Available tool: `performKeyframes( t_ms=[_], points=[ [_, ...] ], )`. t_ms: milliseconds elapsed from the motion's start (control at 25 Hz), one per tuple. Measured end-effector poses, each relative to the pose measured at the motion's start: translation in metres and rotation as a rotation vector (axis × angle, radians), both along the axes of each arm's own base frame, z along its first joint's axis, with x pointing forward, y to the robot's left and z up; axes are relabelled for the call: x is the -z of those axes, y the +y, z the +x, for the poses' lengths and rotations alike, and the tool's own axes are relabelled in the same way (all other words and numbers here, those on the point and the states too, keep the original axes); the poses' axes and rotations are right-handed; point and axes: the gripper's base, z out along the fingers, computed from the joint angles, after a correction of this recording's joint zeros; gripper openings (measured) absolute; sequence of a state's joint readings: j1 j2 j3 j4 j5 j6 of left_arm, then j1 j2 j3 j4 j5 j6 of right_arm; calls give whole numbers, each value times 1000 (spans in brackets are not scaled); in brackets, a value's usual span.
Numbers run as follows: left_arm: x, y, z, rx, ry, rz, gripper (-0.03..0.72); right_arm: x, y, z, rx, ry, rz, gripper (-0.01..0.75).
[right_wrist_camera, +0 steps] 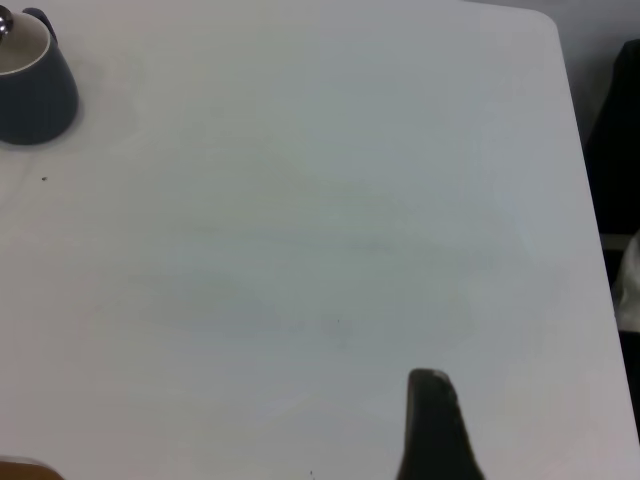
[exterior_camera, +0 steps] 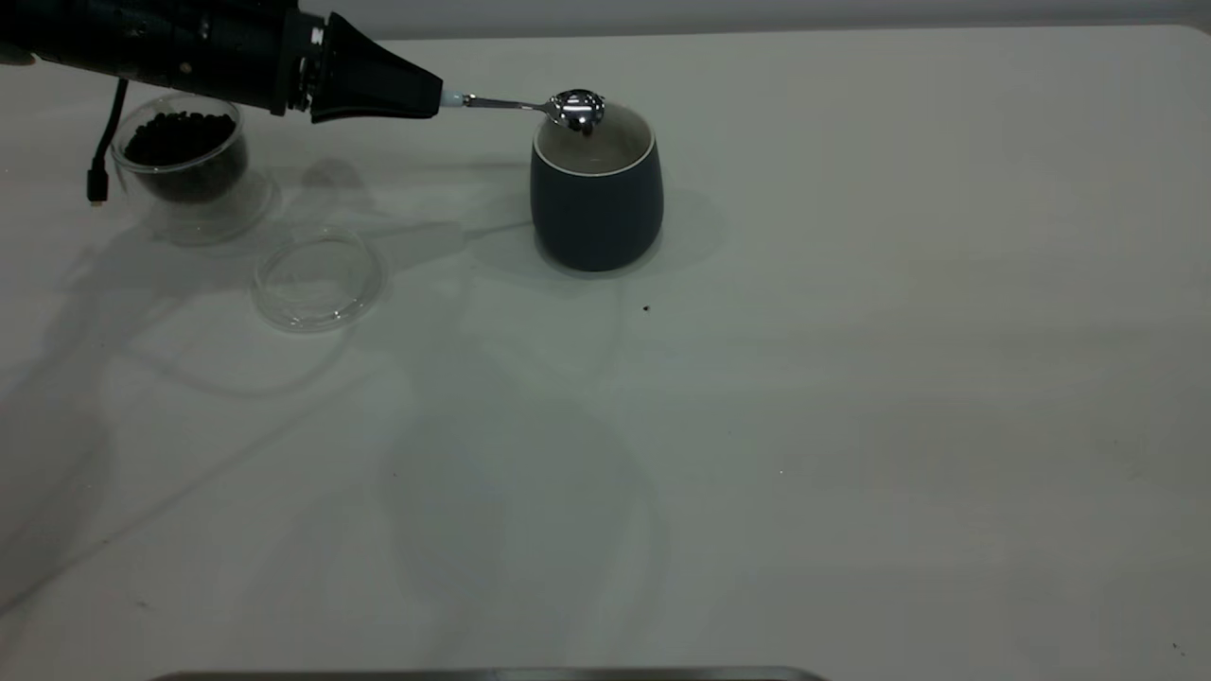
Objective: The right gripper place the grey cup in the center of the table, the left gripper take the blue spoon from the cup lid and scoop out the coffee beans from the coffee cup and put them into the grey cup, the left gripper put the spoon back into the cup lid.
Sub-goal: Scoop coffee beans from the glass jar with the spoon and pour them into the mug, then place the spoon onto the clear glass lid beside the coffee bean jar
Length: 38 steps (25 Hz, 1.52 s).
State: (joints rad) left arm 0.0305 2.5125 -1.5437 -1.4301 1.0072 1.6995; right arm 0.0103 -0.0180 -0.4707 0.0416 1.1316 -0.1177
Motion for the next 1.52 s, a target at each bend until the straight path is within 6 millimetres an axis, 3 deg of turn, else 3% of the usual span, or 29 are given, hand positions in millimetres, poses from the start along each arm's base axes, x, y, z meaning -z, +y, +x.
performKeyframes(
  t_ms=[240, 400, 760, 880, 1040, 1200, 1520],
  points=[
    [-1, -1, -1, 33, -44, -6, 123, 0, 0, 0, 0, 0, 0, 462],
    [-13, -1, -1, 14, 12, -12, 123, 0, 0, 0, 0, 0, 0, 462],
    [-90, 3, -14, 40, 253, 22, 123, 0, 0, 0, 0, 0, 0, 462],
    [-104, 12, -22, 0, 313, 15, 123, 0, 0, 0, 0, 0, 0, 462],
    [-114, 26, -47, -74, 381, -26, 123, 0, 0, 0, 0, 0, 0, 462],
    [-111, 43, -77, -194, 427, -71, 123, 0, 0, 0, 0, 0, 0, 462],
    [-72, 97, -127, -474, 533, -114, 123, 0, 0, 0, 0, 0, 0, 462]
  ],
)
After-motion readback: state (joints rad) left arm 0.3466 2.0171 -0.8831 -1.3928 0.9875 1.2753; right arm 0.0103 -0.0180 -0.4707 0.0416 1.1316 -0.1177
